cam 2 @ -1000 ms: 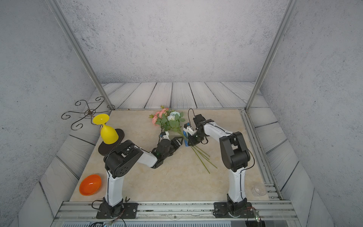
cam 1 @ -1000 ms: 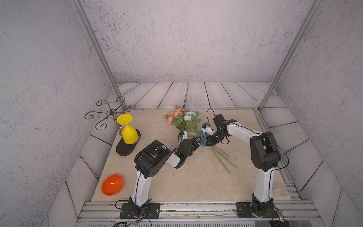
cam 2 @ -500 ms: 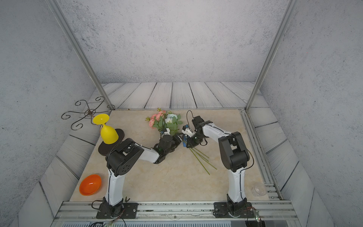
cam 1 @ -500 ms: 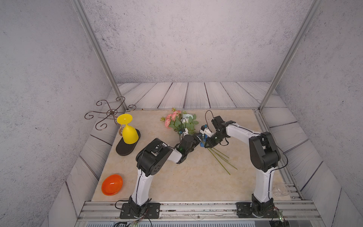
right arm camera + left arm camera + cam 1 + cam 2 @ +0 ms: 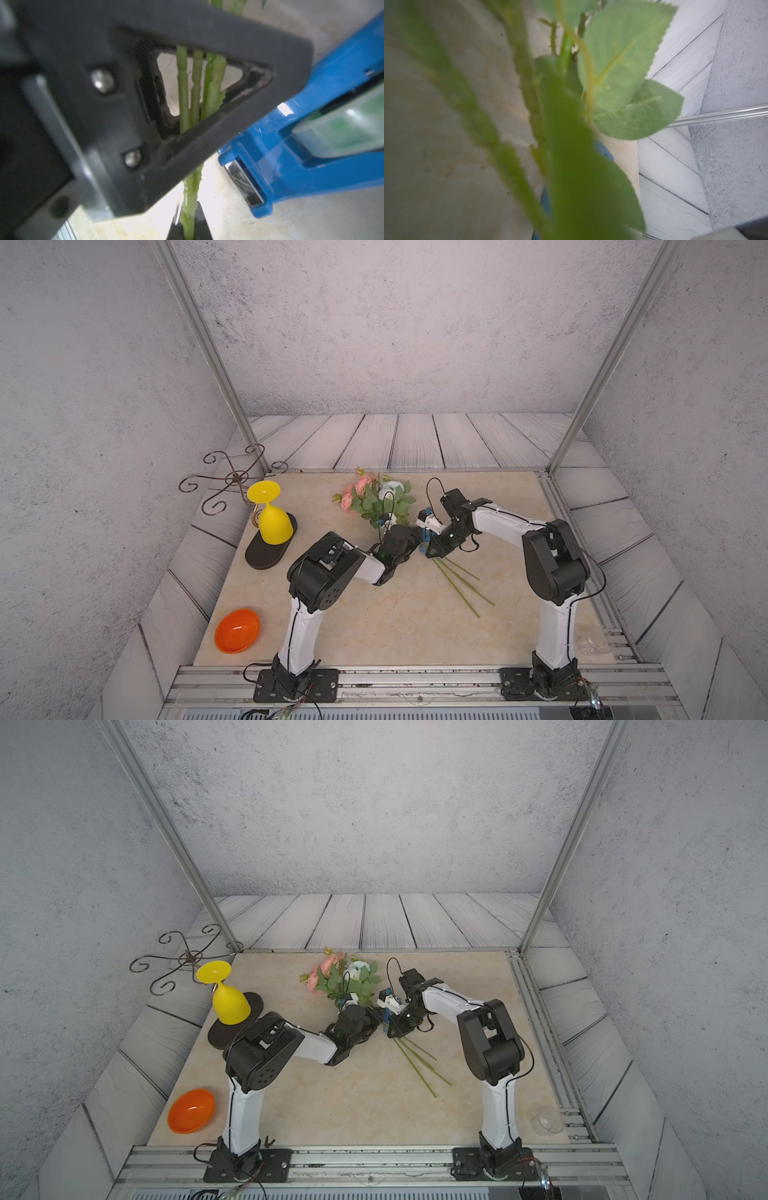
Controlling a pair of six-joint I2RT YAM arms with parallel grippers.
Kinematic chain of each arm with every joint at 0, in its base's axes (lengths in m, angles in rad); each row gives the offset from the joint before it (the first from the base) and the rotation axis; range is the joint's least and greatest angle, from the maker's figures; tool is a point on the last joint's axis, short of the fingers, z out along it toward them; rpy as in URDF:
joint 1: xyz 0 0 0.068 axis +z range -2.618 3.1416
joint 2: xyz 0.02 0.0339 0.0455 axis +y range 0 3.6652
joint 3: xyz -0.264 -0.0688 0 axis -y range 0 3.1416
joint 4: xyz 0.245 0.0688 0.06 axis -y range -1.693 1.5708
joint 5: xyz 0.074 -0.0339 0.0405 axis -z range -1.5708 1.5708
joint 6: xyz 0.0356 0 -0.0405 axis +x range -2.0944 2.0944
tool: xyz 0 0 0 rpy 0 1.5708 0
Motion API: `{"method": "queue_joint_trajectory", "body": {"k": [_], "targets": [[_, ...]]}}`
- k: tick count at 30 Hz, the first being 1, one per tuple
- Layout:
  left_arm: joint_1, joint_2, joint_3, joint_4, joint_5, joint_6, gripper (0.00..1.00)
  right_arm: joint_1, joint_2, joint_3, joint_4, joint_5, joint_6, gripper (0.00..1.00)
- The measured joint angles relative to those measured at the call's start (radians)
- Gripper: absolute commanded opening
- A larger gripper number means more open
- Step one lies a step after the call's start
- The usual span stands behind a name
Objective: Wrap bouquets with tape
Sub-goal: Wrap the tape around the bouquet.
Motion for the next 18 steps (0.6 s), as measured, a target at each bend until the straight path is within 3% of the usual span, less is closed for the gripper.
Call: {"method": "queue_joint_trajectory", "body": {"k": [2, 7, 9, 14, 18], "targets": [[0.0, 0.0, 0.009, 0.002, 0.003, -0.001, 0.0, -0.001, 0.0, -0.002, 0.009, -0.003, 0.007, 0.04], [0.0, 0.0, 0.002, -0.01, -0.005, 0.002, 0.0, 0.0, 0.0, -0.002, 0.016, -0.011, 0.027, 0.38], [0.0, 0.0, -0.009, -0.029, -0.013, 0.002, 0.0, 0.0, -0.002, -0.017, 0.032, -0.005, 0.035, 0.45], [0.0, 0.0, -0.023, -0.036, -0.017, 0.006, 0.0, -0.022, -0.063, -0.178, 0.083, 0.019, 0.076, 0.55], [0.001, 0.0, -0.023, -0.035, -0.02, 0.005, 0.0, -0.095, -0.187, -0.264, 0.12, 0.021, 0.127, 0.58]]}}
